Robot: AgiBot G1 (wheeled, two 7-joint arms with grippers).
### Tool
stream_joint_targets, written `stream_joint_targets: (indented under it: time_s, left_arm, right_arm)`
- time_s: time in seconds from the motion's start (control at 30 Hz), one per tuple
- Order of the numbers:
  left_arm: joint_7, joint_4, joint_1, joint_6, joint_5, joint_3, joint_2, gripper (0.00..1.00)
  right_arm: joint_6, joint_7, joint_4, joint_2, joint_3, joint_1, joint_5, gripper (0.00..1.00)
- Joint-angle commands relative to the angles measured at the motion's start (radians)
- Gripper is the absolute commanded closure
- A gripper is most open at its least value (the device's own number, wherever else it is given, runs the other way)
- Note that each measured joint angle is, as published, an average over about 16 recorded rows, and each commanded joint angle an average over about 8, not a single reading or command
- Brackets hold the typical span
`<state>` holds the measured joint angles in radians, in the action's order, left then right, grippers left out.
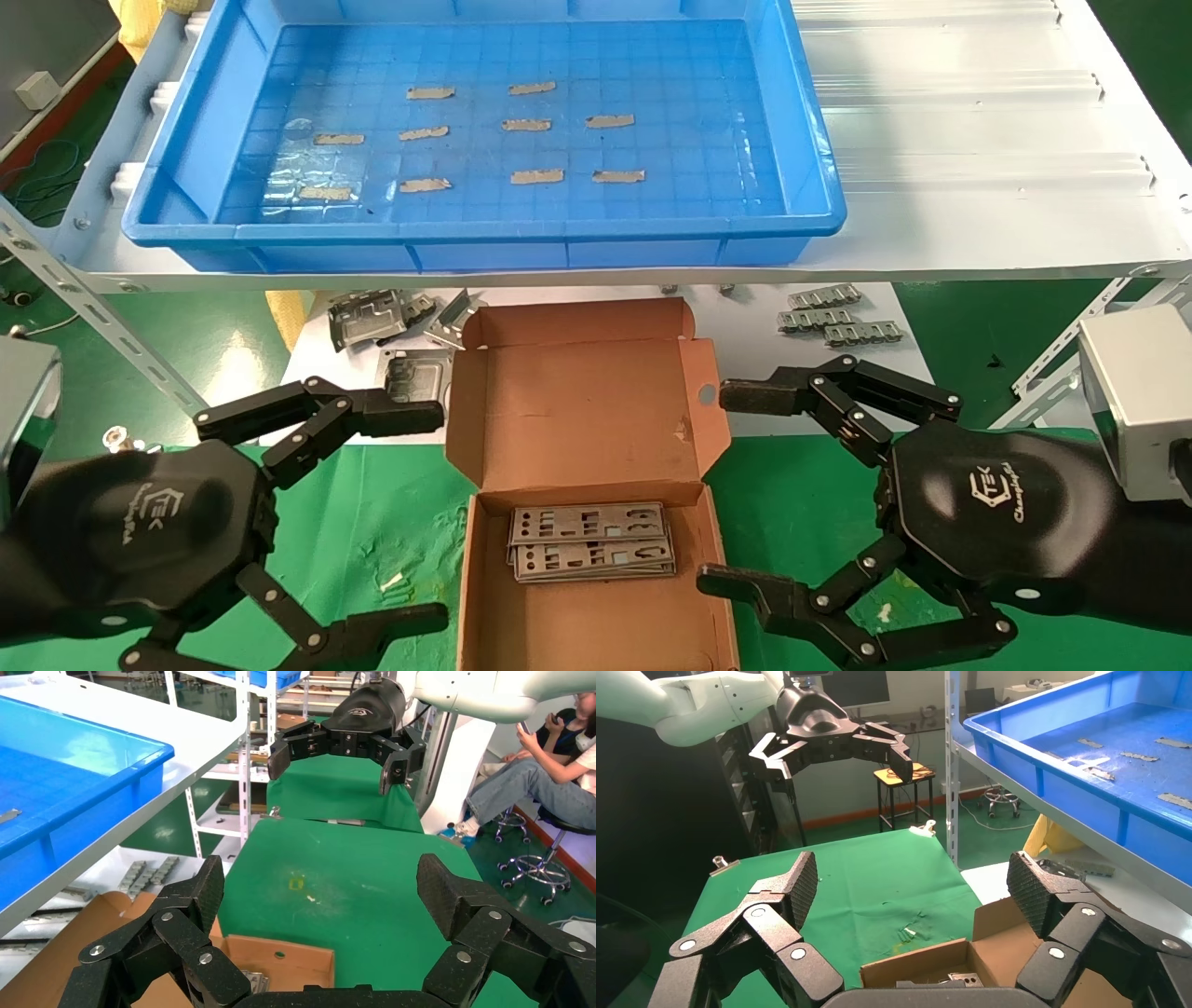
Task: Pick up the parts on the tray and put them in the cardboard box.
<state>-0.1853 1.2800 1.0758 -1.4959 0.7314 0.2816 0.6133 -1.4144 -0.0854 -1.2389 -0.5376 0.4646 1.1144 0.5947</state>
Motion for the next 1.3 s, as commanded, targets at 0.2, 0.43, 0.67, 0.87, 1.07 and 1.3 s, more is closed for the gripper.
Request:
stream_joint_targets:
  time_s: [0.2,0.43,0.67,0.87,1.07,1.3]
  left_arm:
    - [0.0,0.0,0.0,0.0,0.0,0.0,0.0,0.0]
    - [0.0,0.0,0.0,0.0,0.0,0.0,0.0,0.0]
    - [0.0,0.0,0.0,0.0,0.0,0.0,0.0,0.0]
    - [0.0,0.0,0.0,0.0,0.0,0.0,0.0,0.0]
    - [0.0,0.0,0.0,0.0,0.0,0.0,0.0,0.0]
    - [0.0,0.0,0.0,0.0,0.0,0.0,0.0,0.0]
  right_arm:
    - [0.0,0.0,0.0,0.0,0.0,0.0,0.0,0.0]
    - [0.0,0.0,0.0,0.0,0.0,0.0,0.0,0.0]
    - [0.0,0.0,0.0,0.0,0.0,0.0,0.0,0.0]
    - [0.0,0.0,0.0,0.0,0.0,0.0,0.0,0.0]
    - [0.0,0.0,0.0,0.0,0.0,0.0,0.0,0.0]
    - [0.0,0.0,0.0,0.0,0.0,0.0,0.0,0.0]
